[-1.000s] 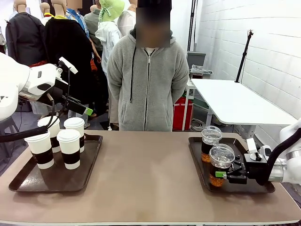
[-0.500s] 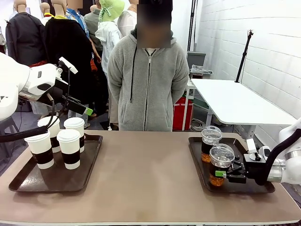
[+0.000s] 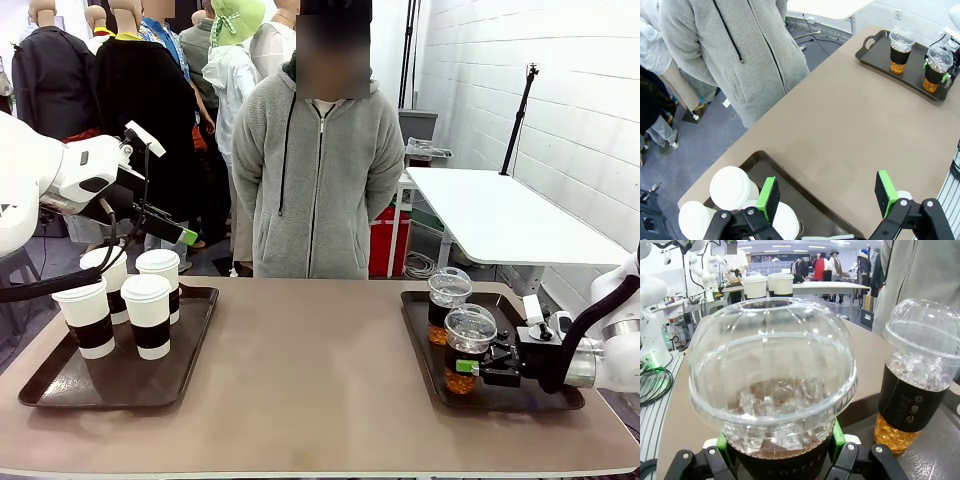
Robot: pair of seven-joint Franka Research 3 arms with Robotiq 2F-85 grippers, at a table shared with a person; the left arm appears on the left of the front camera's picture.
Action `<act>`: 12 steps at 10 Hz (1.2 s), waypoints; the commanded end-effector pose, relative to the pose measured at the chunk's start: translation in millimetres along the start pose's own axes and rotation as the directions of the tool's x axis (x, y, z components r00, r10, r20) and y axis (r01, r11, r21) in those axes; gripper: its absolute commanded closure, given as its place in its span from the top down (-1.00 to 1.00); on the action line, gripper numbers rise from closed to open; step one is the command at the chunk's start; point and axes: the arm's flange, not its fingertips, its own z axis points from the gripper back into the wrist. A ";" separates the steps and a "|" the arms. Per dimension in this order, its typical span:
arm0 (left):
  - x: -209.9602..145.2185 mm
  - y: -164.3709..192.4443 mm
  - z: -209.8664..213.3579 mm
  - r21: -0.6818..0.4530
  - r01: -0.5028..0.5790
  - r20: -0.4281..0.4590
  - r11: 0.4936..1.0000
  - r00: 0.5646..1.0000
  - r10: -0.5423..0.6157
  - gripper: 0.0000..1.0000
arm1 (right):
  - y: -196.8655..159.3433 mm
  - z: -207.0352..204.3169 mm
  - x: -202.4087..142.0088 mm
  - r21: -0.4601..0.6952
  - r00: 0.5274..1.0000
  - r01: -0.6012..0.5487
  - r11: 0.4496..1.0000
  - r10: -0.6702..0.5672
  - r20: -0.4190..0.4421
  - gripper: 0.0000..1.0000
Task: Distribute the coffee onto the tray.
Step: Pick up another iced Americano from the middle of the table and place it on the right Handle tray.
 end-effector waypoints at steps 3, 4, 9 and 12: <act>-0.6 1.1 0.0 0.002 -0.004 -0.002 1.000 1.000 0.004 1.00 | -5.6 -3.6 4.6 -0.015 0.999 0.034 0.999 -0.033 0.019 0.66; -0.6 1.1 0.0 0.002 -0.004 -0.002 1.000 1.000 0.004 1.00 | -5.3 -4.2 4.8 -0.007 0.999 0.036 0.999 -0.036 0.011 0.66; -0.6 1.1 0.0 0.002 -0.004 -0.002 1.000 1.000 0.004 1.00 | -2.7 -1.4 7.9 -0.009 0.996 0.083 0.997 -0.083 -0.016 1.00; -0.6 1.1 0.0 0.002 -0.004 -0.002 1.000 1.000 0.004 1.00 | 1.0 8.0 7.4 -0.030 0.994 0.103 0.994 -0.104 -0.025 1.00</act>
